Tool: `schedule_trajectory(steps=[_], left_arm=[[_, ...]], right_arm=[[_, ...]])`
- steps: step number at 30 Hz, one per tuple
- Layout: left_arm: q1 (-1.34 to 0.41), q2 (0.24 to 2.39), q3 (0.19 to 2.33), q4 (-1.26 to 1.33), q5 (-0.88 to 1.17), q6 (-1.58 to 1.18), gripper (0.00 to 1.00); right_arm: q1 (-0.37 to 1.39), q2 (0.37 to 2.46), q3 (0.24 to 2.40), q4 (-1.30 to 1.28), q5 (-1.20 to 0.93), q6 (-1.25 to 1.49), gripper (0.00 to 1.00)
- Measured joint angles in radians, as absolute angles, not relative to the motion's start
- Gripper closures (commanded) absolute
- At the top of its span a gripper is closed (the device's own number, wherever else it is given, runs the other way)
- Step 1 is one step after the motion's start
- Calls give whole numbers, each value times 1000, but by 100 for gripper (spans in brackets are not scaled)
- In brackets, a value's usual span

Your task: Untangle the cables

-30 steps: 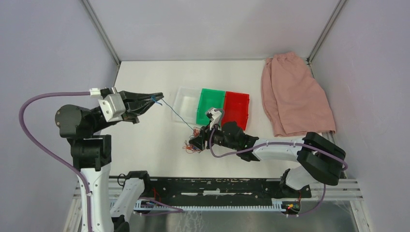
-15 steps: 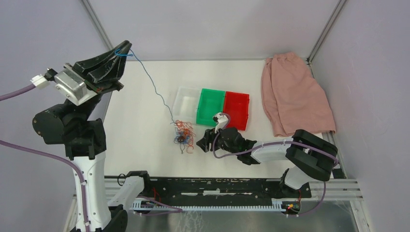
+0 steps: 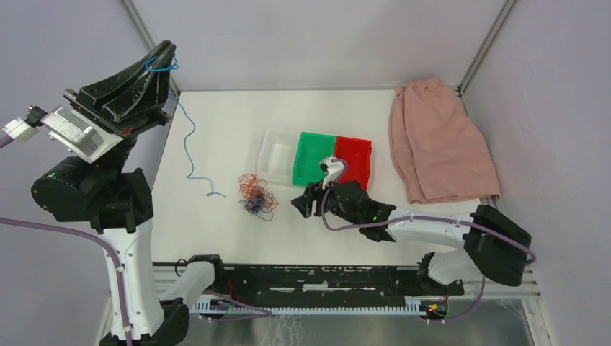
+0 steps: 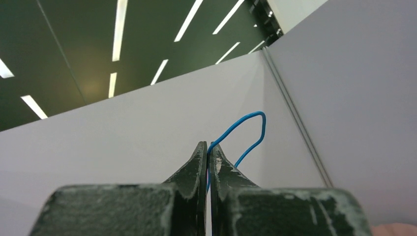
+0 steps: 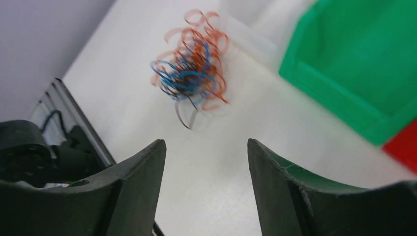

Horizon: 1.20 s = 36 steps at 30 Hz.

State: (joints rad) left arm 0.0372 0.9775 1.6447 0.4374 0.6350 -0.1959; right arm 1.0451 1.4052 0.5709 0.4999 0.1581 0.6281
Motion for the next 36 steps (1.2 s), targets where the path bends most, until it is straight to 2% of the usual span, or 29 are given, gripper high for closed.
schedule_trajectory(steps=[8,18,36], left_arm=[[37,887,1443,440,774,-269,95],[31,886,1148,387,833,-273,97],[-162,1206,1140,313,752,-133,97]], right_arm=[[1047,1232,850,319,140,492,26],[1015,1262,926,127,177,467,27],[867,1227,924,-123,317,509,28]])
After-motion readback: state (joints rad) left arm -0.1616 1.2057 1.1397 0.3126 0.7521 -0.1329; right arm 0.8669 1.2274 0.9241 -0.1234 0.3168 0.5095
